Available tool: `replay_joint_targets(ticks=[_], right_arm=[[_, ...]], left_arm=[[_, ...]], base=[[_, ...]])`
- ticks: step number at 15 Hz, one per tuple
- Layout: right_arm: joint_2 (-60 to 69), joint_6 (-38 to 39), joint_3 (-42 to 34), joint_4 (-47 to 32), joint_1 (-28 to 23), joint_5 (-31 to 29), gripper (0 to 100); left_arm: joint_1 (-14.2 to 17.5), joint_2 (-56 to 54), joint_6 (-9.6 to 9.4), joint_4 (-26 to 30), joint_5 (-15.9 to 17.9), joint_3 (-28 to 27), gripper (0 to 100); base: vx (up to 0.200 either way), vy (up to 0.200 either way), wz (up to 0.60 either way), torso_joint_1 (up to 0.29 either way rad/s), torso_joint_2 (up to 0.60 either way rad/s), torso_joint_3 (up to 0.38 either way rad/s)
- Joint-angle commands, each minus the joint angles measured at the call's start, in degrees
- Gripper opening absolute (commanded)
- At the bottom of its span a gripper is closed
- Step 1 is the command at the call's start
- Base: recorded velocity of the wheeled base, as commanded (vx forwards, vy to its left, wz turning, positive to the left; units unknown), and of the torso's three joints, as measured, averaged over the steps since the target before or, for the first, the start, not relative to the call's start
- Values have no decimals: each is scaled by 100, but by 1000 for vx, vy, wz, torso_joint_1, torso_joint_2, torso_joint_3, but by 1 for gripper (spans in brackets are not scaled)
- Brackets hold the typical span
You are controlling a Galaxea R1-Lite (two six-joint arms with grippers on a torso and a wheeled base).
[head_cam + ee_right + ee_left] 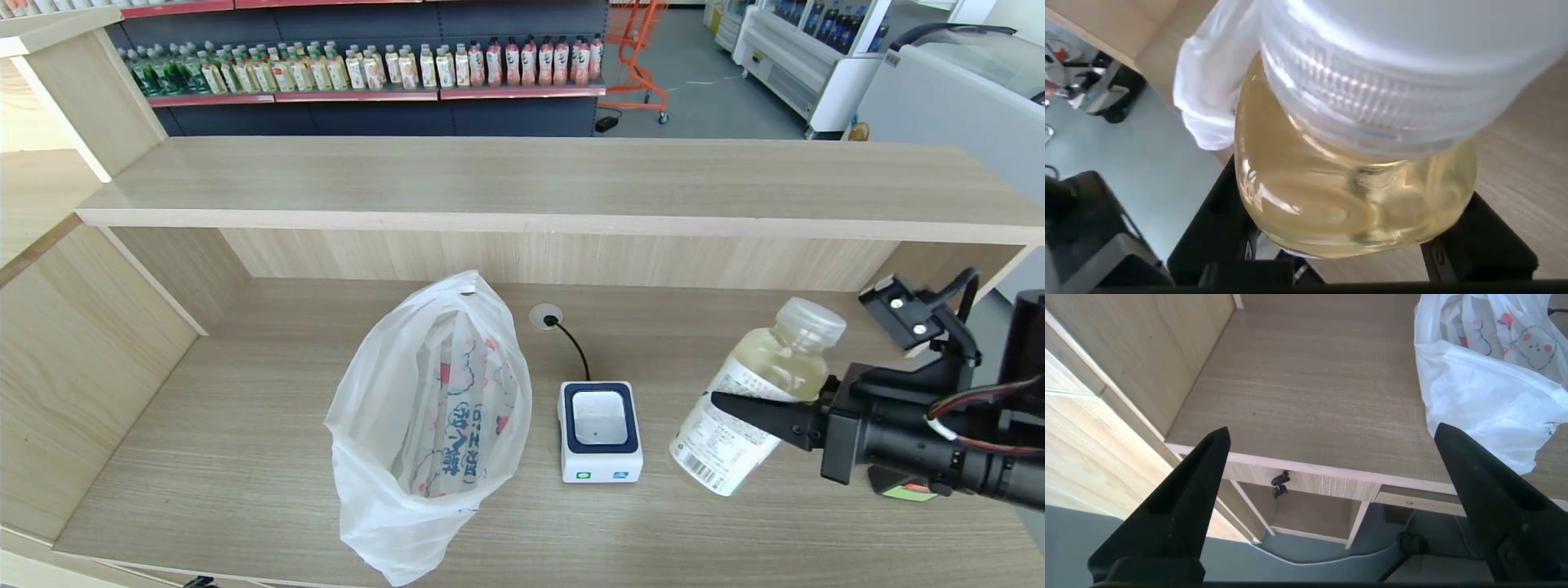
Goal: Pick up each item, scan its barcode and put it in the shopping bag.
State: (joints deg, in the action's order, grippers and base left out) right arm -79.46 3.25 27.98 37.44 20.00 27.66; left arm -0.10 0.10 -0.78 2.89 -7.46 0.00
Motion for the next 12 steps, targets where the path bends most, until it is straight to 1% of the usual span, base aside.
replay_joint_targets(ticks=[1,3,4,5,12], right_arm=[[1328,615,867,-1089,179,732,0],[1600,975,1008,-1450,434,855,0],[1600,975,1008,-1450,434,855,0],[1697,1019,1008,-1582,531,1048,0],[1635,1019,1034,-1617,636,1795,0]], left_arm=[[1,-1,-1,1,-1,0,100],[1,-1,-1,1,-1,0,100],[1,-1,-1,1,-1,0,100],[1,-1,-1,1,-1,0,100],[1,-1,-1,1,-1,0,100]], base=[[0,0,0,0,0,0],[0,0,0,0,0,0],[0,0,0,0,0,0],[0,0,0,0,0,0],[0,0,0,0,0,0]])
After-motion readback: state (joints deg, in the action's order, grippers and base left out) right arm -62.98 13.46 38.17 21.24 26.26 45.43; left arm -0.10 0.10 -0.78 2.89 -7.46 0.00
